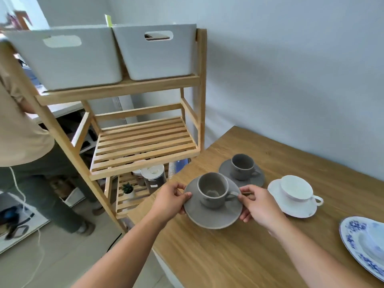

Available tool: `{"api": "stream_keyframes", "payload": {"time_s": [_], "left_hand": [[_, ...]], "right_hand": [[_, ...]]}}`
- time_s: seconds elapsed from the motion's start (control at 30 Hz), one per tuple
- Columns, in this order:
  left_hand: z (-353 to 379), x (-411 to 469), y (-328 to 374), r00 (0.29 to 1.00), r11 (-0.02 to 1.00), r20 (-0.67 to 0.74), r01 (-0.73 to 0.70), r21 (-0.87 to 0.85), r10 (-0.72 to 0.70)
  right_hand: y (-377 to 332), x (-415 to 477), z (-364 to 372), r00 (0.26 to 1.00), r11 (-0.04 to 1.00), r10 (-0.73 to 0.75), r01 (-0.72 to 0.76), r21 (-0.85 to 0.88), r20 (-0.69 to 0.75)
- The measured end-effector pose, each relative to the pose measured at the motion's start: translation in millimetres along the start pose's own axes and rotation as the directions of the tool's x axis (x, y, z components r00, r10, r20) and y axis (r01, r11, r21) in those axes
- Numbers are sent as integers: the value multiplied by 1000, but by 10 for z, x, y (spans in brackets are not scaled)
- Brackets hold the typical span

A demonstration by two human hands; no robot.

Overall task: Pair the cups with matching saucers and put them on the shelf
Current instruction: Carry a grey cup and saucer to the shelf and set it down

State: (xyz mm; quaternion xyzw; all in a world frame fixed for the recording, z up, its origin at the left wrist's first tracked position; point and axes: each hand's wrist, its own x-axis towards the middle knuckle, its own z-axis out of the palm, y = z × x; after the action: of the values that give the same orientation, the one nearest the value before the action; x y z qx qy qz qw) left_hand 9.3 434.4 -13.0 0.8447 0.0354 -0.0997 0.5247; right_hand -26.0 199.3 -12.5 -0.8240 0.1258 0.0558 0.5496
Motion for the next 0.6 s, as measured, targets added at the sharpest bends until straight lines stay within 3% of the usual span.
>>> {"api": "stream_keyframes", "payload": {"time_s": [0.37,0.6], "left_hand": [[-1496,1267,-364,982,1000,-185,30,3,-29],[-2162,2206,-789,943,991,-305,112,-78,-130]], "right_hand": [[-1098,1498,1396,987,995,-68,78,-61,149],[-1553,2577,2339,973,978,-107,140,-155,204]]}}
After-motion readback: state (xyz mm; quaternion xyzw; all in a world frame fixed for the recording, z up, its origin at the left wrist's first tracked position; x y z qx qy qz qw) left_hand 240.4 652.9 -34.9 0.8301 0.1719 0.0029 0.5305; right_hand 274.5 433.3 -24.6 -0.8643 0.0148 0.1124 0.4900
